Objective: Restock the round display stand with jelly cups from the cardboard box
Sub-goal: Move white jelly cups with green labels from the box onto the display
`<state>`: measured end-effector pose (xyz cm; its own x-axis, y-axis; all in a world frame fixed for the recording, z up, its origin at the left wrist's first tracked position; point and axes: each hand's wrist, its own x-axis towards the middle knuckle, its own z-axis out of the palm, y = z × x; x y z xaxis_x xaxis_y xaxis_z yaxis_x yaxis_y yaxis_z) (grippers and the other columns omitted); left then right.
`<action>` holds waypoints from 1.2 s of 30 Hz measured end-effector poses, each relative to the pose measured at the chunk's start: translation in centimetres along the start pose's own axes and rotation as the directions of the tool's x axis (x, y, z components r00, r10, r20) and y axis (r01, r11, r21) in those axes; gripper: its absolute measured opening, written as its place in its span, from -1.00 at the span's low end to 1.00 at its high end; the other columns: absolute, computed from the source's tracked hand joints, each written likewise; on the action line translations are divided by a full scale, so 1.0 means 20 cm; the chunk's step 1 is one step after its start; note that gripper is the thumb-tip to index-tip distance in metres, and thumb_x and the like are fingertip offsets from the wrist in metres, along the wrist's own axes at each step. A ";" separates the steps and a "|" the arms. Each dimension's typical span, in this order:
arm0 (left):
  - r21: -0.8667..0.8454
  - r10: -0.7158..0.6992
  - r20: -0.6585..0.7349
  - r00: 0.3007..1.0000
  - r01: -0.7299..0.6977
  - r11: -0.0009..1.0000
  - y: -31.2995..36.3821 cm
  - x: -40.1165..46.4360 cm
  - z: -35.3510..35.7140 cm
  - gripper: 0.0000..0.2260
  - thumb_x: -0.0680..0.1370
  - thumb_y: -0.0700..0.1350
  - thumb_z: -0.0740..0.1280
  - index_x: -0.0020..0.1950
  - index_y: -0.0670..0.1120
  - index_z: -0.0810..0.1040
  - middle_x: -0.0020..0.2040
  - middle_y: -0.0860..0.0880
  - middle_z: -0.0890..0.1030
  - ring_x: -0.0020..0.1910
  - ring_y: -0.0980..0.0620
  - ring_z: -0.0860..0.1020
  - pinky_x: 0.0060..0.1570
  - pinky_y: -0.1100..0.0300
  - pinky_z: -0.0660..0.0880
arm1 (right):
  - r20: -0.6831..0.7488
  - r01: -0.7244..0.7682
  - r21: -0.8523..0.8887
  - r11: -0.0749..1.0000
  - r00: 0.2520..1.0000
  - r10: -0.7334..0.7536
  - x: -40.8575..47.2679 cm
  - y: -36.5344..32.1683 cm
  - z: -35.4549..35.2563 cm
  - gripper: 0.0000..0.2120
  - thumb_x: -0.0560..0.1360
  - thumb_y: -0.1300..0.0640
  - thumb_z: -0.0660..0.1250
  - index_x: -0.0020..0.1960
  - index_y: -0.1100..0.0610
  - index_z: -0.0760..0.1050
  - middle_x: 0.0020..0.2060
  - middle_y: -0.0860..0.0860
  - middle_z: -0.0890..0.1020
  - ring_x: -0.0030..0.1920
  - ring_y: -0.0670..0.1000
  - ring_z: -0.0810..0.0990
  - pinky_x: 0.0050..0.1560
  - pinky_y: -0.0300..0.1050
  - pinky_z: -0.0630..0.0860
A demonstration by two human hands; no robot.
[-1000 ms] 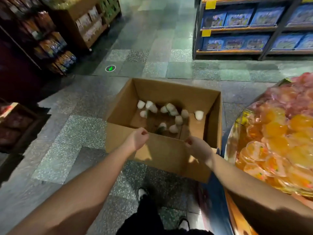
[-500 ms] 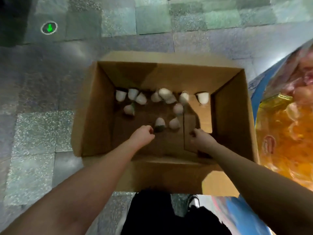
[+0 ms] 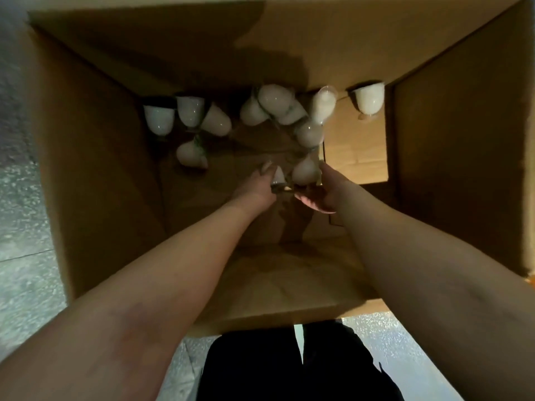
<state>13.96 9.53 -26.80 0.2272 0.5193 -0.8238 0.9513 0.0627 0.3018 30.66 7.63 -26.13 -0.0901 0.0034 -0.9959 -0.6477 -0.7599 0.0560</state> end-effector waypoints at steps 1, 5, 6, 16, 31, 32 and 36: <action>0.010 -0.004 -0.006 1.000 0.004 1.000 0.00 0.03 0.02 -0.34 0.59 -0.04 0.28 0.60 0.15 0.01 0.56 -0.11 0.15 0.47 -0.20 0.26 0.41 -0.06 0.30 | 0.022 0.010 0.037 0.999 1.000 -0.010 0.03 0.00 0.01 -0.43 0.46 -0.16 0.44 0.29 0.20 0.48 0.11 0.13 0.63 0.02 0.07 0.66 -0.06 -0.08 0.66; 0.007 0.012 -0.051 0.999 -0.012 1.000 0.00 0.09 0.03 -0.40 0.63 -0.07 0.24 0.60 0.14 0.03 0.53 -0.16 0.20 0.47 -0.21 0.26 0.38 -0.07 0.30 | -0.038 0.097 0.113 0.989 0.995 -0.093 0.10 0.01 0.03 -0.48 0.46 -0.11 0.46 0.24 0.22 0.46 0.02 0.19 0.59 -0.08 0.16 0.63 -0.35 -0.03 0.66; 0.001 0.014 -0.052 0.999 -0.014 1.000 -0.01 0.10 0.03 -0.41 0.63 -0.07 0.23 0.59 0.15 0.04 0.53 -0.16 0.21 0.46 -0.22 0.28 0.37 -0.07 0.31 | -0.054 0.105 0.119 0.987 0.994 -0.099 0.10 0.01 0.02 -0.45 0.45 -0.08 0.48 0.27 0.24 0.45 0.03 0.21 0.57 -0.05 0.17 0.62 -0.33 -0.01 0.67; -0.773 -0.157 0.078 0.984 0.159 0.615 0.06 -0.39 -0.18 -0.45 0.54 0.06 0.39 0.50 0.08 0.32 0.32 0.01 0.52 0.12 -0.02 0.55 -0.09 0.12 0.52 | -0.058 0.310 -0.348 0.885 0.935 -0.350 -0.38 0.07 -0.20 -0.60 0.52 -0.07 0.40 0.27 0.07 0.45 0.09 0.10 0.63 0.07 0.09 0.64 0.01 -0.05 0.60; -0.802 0.237 0.140 0.961 -0.030 0.596 0.81 -1.42 -0.04 -0.63 0.48 0.10 0.40 0.23 -0.02 0.53 -0.02 -0.09 0.70 -0.25 -0.01 0.58 -0.24 0.17 0.35 | 0.098 0.735 -0.037 0.678 0.677 -0.729 -1.43 0.68 -1.08 -0.53 0.43 -0.07 0.45 0.27 0.06 0.45 0.04 0.02 0.71 0.02 -0.03 0.67 0.01 -0.10 0.52; -0.784 0.255 0.153 0.955 -0.039 0.620 0.88 -1.48 0.01 -0.66 0.49 0.08 0.40 0.22 -0.01 0.54 -0.02 -0.10 0.69 -0.27 0.00 0.58 -0.25 0.17 0.34 | 0.070 0.751 -0.024 0.660 0.660 -0.748 -1.48 0.74 -1.17 -0.47 0.37 -0.11 0.47 0.26 0.06 0.45 0.04 0.01 0.71 0.03 -0.03 0.66 0.02 -0.09 0.52; -0.702 0.364 0.186 0.913 -0.135 0.699 1.17 -1.75 0.34 -0.67 0.52 0.08 0.39 0.23 -0.02 0.55 -0.12 -0.02 0.70 -0.35 0.00 0.57 -0.35 0.19 0.28 | -0.036 0.809 0.036 0.587 0.588 -0.808 -1.63 1.07 -1.58 -0.35 0.33 -0.19 0.54 0.30 0.07 0.48 0.10 0.04 0.69 0.09 0.07 0.67 0.11 0.03 0.59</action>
<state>29.68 -12.95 5.86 0.5924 0.3380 -0.7313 0.4877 0.5721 0.6594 43.65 -29.26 5.29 0.4976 0.5923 -0.6337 -0.4802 -0.4203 -0.7699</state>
